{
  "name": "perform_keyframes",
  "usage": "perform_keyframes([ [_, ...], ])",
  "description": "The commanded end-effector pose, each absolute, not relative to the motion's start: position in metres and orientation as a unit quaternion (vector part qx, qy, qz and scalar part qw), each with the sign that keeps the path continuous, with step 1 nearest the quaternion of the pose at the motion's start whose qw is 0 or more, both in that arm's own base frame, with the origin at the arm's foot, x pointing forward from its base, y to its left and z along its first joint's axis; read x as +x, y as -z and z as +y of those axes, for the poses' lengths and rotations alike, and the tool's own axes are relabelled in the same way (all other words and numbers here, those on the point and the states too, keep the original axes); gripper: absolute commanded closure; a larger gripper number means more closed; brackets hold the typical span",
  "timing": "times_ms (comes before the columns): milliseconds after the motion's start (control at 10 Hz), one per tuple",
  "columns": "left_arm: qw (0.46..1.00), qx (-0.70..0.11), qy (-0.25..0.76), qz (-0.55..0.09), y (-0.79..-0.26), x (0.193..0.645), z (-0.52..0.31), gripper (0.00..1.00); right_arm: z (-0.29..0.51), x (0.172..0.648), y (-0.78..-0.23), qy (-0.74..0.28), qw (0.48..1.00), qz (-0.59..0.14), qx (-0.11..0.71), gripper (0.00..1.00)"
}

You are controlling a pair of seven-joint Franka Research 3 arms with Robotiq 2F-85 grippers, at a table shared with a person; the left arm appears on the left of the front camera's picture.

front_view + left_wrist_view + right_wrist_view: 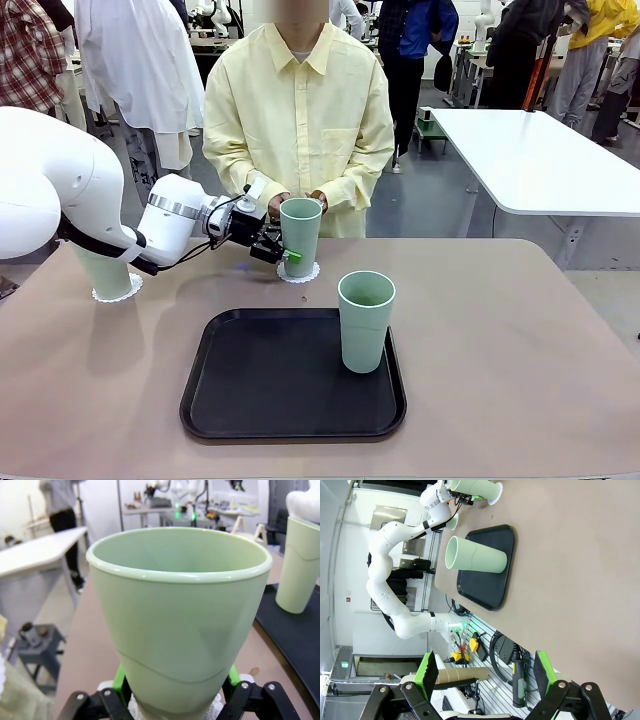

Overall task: Place coasters on the table and set cups on them.
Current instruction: Take one Reusable plastic cup from the Flat Tray and place it on a coaster set by the human.

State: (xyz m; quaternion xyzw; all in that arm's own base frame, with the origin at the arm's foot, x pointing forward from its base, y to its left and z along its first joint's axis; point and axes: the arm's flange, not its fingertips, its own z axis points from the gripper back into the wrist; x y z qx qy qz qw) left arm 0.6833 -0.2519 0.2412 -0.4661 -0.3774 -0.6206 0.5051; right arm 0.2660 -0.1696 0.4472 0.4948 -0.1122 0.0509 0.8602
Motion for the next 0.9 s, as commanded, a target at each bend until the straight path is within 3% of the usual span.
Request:
perform_keyframes([
  [0,0.506,-0.469,0.624,-0.368,-0.241,0.696,-0.256,0.16,-0.170,0.268,-0.447,-0.054,0.854,-0.120,0.504,0.00],
  [100,0.504,-0.471,0.624,-0.368,-0.241,0.696,-0.257,0.16,-0.170,0.268,-0.447,-0.054,0.854,-0.120,0.504,0.00],
  [200,0.504,-0.472,0.624,-0.367,-0.241,0.696,-0.256,0.00,-0.170,0.268,-0.447,-0.054,0.854,-0.120,0.504,0.00],
  [800,0.532,-0.415,0.651,-0.349,-0.255,0.682,-0.250,0.00,-0.170,0.268,-0.447,-0.054,0.854,-0.120,0.504,0.00],
])
